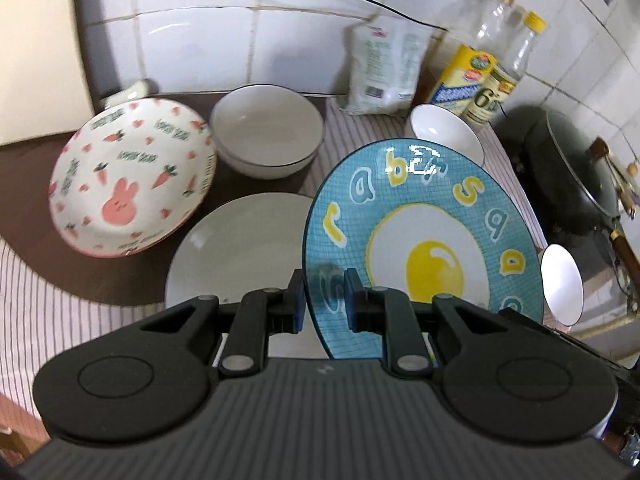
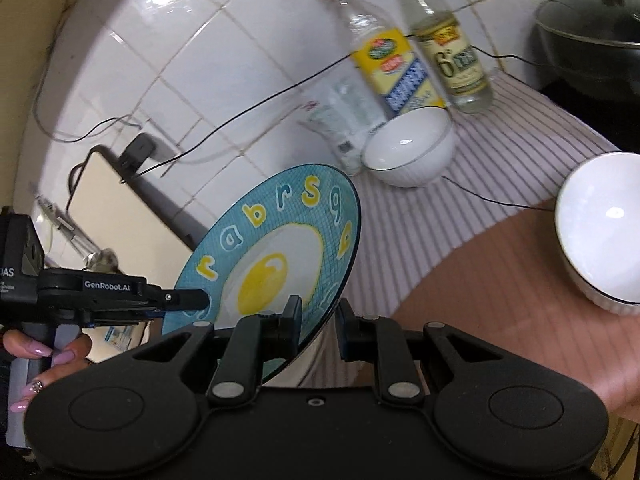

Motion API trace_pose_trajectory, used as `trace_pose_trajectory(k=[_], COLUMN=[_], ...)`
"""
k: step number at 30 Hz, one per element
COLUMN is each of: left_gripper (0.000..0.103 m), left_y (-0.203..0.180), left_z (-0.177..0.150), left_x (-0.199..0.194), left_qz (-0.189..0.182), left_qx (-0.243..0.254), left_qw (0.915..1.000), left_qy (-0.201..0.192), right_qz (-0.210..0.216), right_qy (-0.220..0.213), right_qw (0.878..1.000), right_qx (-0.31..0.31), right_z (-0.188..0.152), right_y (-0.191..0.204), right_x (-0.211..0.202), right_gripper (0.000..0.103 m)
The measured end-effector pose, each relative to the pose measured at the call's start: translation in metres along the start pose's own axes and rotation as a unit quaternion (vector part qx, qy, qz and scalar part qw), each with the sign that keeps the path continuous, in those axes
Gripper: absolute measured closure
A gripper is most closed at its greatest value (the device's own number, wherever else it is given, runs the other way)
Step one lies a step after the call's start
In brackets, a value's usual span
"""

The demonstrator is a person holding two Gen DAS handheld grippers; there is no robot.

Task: Organize plates and bowls
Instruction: 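Lift the blue plate with both grippers and lower it onto the white plate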

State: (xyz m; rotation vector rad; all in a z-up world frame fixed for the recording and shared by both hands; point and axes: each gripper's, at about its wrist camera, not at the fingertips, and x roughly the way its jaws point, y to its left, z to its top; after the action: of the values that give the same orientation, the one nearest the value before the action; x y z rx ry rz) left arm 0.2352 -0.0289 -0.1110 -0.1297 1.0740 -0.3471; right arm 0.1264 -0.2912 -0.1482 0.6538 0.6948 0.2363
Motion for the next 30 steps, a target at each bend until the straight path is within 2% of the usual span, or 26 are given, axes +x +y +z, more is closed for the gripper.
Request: trace_pose_trajectory(k=[4, 9, 15, 23, 30], left_gripper=[0.085, 0.085, 0.084, 0.084, 0.084], left_y=[0.026, 0.059, 0.074, 0.079, 0.081], left_z=[-0.016, -0.032, -0.045, -0.053, -0.051], left_x=[-0.01, -0.013, -0.006, 0.008, 0.02], left_qz=[0.006, 0.01, 0.031, 0.037, 0.046], left_qx=[-0.051, -0.111, -0.118, -0.127, -0.129], left_qw=[0.9986, 0.9938, 0.9924, 0.9905, 0.9892], left_qy=[-0.009, 0.001, 0.016, 0.035, 0.052], right_qz=[0.015, 0.029, 0.03, 0.019, -0.019], right_qy=[0.012, 0.04, 0.074, 0.1, 0.14], right_qw=[1.0, 0.999, 0.996, 0.994, 0.99], right_qx=[-0.004, -0.018, -0.027, -0.025, -0.021], right_z=[-0.003, -0.01, -0.024, -0.034, -0.03], right_y=[0.014, 0.029, 0.033, 0.025, 0.034], right_x=[0.008, 0.024, 0.041, 0.051, 0.06], right_gripper=[0.081, 0.081, 0.081, 0.081, 0.08])
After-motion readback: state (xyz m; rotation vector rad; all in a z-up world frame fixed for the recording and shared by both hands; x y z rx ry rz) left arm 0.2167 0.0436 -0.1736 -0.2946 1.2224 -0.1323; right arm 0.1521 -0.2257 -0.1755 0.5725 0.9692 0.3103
